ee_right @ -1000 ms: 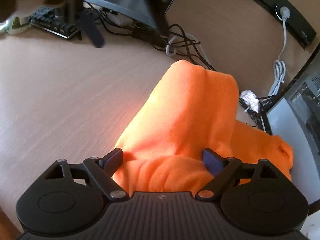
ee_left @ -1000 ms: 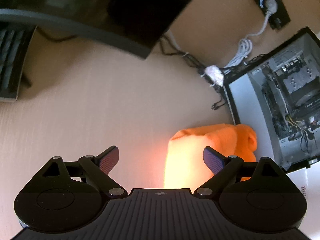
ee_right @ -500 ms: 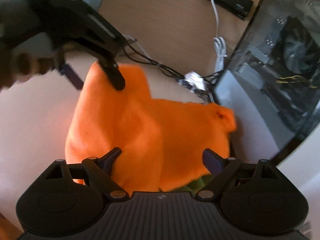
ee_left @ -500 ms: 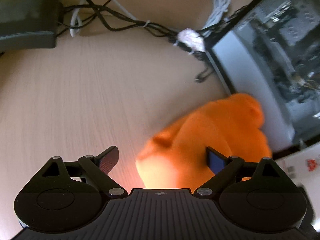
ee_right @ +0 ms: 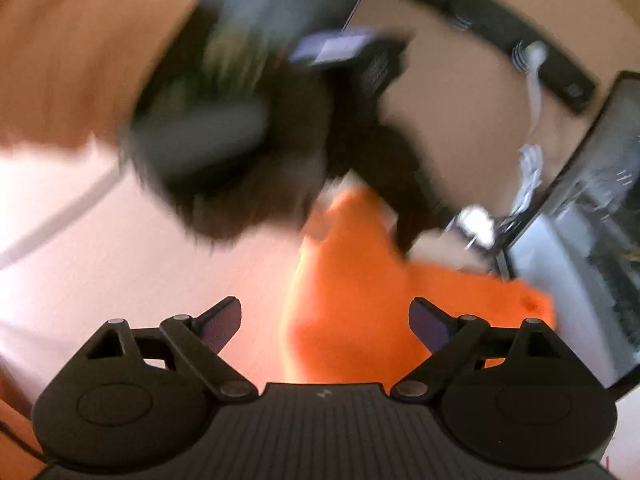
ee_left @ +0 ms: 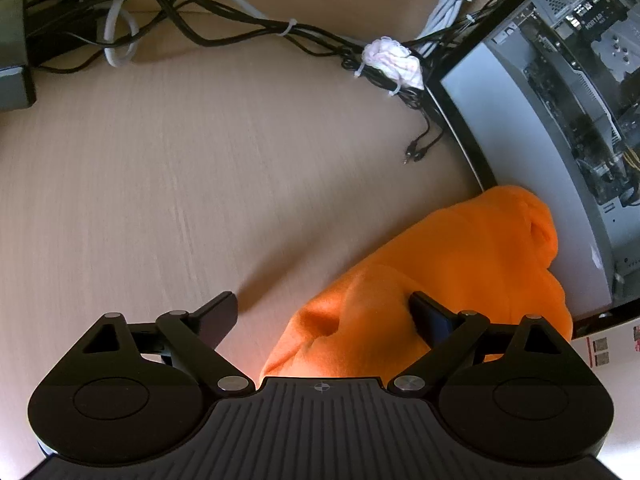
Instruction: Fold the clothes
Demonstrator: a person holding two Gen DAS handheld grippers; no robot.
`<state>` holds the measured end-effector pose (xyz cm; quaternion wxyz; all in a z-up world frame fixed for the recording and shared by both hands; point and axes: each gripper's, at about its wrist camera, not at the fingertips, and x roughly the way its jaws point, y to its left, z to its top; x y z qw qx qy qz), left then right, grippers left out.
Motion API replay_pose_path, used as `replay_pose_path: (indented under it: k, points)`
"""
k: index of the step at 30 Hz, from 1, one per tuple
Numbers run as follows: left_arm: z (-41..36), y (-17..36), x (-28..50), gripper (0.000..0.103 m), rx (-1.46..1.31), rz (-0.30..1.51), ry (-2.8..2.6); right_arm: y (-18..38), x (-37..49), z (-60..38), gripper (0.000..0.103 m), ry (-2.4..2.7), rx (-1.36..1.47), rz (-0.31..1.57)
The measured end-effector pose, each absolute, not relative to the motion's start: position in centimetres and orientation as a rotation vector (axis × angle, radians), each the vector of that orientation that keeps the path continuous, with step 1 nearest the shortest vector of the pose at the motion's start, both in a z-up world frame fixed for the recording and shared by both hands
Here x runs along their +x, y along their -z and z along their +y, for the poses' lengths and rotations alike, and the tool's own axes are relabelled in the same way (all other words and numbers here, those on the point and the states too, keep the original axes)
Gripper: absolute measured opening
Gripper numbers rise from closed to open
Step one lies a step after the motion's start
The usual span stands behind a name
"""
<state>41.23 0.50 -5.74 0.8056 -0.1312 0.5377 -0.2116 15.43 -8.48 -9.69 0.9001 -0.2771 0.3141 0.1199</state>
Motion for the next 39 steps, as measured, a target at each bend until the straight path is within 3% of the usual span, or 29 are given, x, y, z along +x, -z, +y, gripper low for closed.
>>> replay_pose_path:
  k: [5,6,7,8,11,13,17,20,24,39]
  points:
    - [2.5,4.8,40.2,0.095,-0.353,1.13,0.444,12.5,16.5,-9.2,0.089,-0.175,-0.756,0.636]
    - [3.1,4.5,39.9,0.095,-0.378,1.124,0.439,12.5,16.9,-9.4,0.083,-0.178,-0.76,0.637]
    - [3.8,3.8,39.5,0.095,-0.4,1.107,0.437,12.1,17.3,-9.7,0.058,-0.191,-0.733,0.647]
    - [4.5,3.2,39.0,0.095,-0.422,1.09,0.434,11.0,17.9,-10.2,0.045,-0.211,-0.646,0.671]
    - [6.4,1.6,37.6,0.095,-0.484,1.05,0.427,6.5,20.2,-13.4,0.036,-0.231,-0.223,0.718]
    - [7.6,0.7,36.7,0.095,-0.525,1.026,0.421,4.2,21.5,-17.8,0.036,-0.226,0.141,0.701]
    - [9.0,-0.4,35.3,0.095,-0.552,1.007,0.4,3.7,21.7,-26.5,0.035,0.037,0.513,0.568]
    - [8.7,0.0,34.6,0.096,-0.532,1.044,0.393,5.3,21.6,-27.6,0.043,0.292,0.375,0.596]
    - [8.3,1.1,33.8,0.096,-0.497,1.092,0.376,8.8,22.8,-27.1,0.045,0.322,0.236,0.719]
    - [15.3,-1.4,26.6,0.097,-0.43,0.975,0.272,9.0,23.9,-11.3,0.043,-0.57,0.194,0.876]
